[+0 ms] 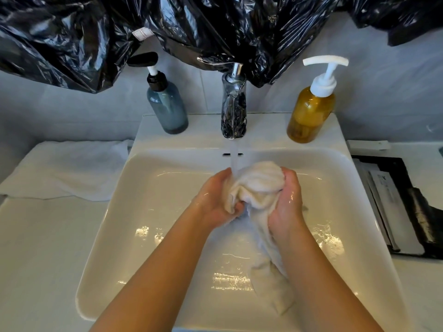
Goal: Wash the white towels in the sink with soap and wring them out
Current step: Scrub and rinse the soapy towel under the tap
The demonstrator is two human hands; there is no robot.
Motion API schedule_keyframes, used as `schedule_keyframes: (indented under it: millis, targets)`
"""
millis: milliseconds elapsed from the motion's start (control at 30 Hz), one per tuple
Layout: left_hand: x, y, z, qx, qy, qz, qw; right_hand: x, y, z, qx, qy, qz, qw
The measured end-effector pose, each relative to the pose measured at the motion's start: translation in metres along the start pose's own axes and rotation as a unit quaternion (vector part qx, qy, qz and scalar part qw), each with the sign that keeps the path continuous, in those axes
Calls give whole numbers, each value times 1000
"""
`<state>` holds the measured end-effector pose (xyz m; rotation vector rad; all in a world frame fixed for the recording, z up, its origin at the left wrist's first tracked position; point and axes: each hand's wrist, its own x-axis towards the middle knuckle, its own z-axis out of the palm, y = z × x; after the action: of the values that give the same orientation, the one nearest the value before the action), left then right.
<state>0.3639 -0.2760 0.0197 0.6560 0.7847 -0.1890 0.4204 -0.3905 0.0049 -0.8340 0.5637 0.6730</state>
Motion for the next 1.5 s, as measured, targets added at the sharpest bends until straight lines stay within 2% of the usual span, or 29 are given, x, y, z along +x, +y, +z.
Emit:
schedule_keyframes:
  millis: [100,167,200,233,300,367,467,567,633,667,767,867,933,967,1033,1100,1133,1167,1233,1300,1367,1400,1500]
  targets:
    - [-8,1,1,7,-16,-7,1000,-3,2,3,-41,-5,-48,998]
    - [-10,0,0,116,30,30,992,-4,7,5,-137,-6,-143,980]
    - [-11,-2,-1,171,73,76,980,-4,10,7,-180,-6,-183,966]
    - [-12,-5,-2,209,119,141,960,-4,14,8,-204,-3,-200,958]
    - [-14,-12,-4,258,206,287,899,-8,18,15,-222,4,-194,956]
    - [-17,-24,-2,286,247,371,848,-6,23,20,-218,1,-165,962]
    - [-12,-31,6,280,282,401,825,-9,30,31,-262,-19,-154,953]
    - [6,-11,4,243,306,360,847,-14,33,30,-269,-48,-164,948]
    - [15,7,-3,259,306,338,851,-22,33,25,-298,-73,-152,940]
    - [16,15,-9,306,303,337,837,-27,33,23,-313,-86,-148,934]
    - [-4,34,-26,469,232,330,786,-30,19,18,-319,-91,-108,937]
    - [-33,46,-44,619,96,347,698,-27,7,20,-336,-86,-125,930]
    - [-46,44,-42,640,-32,293,709,-30,10,26,-363,-97,-162,913]
    - [-47,39,-39,648,-64,254,715,-33,11,29,-370,-108,-173,907]
    - [-43,27,-28,674,-38,233,700,-36,8,36,-379,-120,-202,895]
    - [-36,23,-20,657,26,288,697,-32,-1,36,-406,-103,-243,875]
    - [-35,26,-17,628,42,314,711,-31,-7,34,-418,-98,-255,866]
    - [-34,32,-15,601,44,330,727,-28,-14,27,-430,-114,-258,858]
    - [-33,44,-14,583,40,339,737,-23,-21,10,-457,-199,-230,836]
    - [-36,53,-11,567,41,350,745,-24,-19,-2,-538,-267,-188,777]
    - [-43,58,-4,516,33,369,773,-18,-14,-7,-621,-251,-191,718]
    - [-49,61,-2,493,32,377,784,-11,-13,-8,-639,-226,-209,705]
    - [-62,67,-10,462,51,400,790,-1,-29,-8,-617,-175,-260,721]
